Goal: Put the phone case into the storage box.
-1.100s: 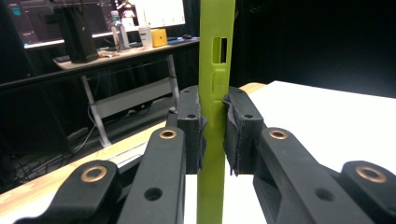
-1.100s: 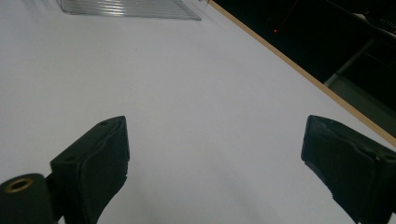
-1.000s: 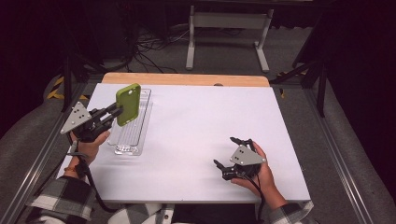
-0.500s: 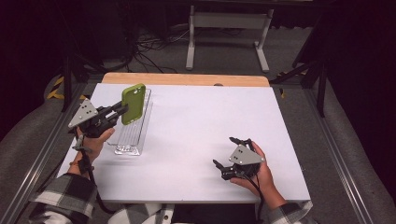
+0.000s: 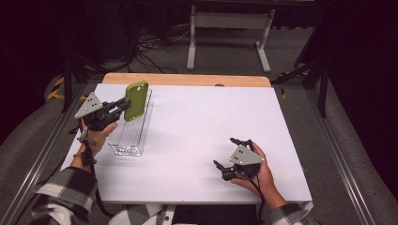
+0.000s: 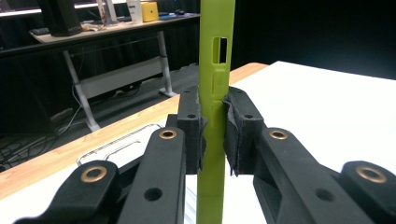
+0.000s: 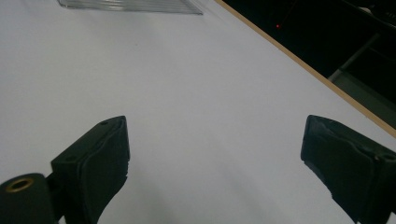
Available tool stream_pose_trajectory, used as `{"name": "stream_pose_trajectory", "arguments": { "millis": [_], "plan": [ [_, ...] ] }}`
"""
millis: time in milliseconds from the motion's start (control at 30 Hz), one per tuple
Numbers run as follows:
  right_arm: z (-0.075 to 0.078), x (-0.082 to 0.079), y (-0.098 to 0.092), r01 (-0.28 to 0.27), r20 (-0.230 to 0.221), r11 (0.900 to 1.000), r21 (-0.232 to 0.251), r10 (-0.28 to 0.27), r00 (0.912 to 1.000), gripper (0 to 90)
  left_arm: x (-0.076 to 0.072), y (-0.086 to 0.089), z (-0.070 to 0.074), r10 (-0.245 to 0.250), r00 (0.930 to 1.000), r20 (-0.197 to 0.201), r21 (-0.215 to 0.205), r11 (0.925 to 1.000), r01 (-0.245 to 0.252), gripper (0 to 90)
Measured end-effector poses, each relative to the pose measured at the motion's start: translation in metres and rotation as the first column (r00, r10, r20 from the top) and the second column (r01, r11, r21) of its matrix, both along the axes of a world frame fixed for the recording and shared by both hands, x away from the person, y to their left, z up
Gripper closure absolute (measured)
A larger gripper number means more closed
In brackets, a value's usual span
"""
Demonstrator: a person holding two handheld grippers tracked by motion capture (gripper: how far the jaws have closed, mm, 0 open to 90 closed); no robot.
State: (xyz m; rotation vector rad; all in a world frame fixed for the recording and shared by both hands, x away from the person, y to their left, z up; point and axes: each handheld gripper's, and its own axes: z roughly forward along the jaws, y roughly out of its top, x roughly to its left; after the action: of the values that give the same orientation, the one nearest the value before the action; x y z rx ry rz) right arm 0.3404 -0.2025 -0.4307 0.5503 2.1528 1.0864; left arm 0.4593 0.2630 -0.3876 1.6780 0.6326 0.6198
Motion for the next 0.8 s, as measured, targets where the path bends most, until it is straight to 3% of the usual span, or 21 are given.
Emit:
{"name": "stream_pose_trajectory", "arguments": {
  "millis": [300, 633, 800],
  "plan": [
    [-0.002, 0.003, -0.001, 0.014, -0.015, 1.0, 0.002, -0.014, 0.9998, 8.8, 0.022, 0.0, -0.002, -0.015, 0.9991, -0.039, 0.02, 0.9997, 0.016, 78.2],
    [-0.007, 0.005, 0.0, 0.013, -0.034, 1.0, -0.003, -0.013, 0.9993, 8.9, 0.046, -0.001, -0.002, -0.003, 0.9991, -0.042, 0.019, 0.9998, 0.003, 78.1],
    [-0.008, 0.005, 0.001, 0.01, -0.036, 1.0, -0.013, -0.01, 0.9993, 8.9, 0.055, -0.003, -0.001, -0.001, 0.9989, -0.047, 0.04, 0.9992, 0.003, 78.1]
  ]
}}
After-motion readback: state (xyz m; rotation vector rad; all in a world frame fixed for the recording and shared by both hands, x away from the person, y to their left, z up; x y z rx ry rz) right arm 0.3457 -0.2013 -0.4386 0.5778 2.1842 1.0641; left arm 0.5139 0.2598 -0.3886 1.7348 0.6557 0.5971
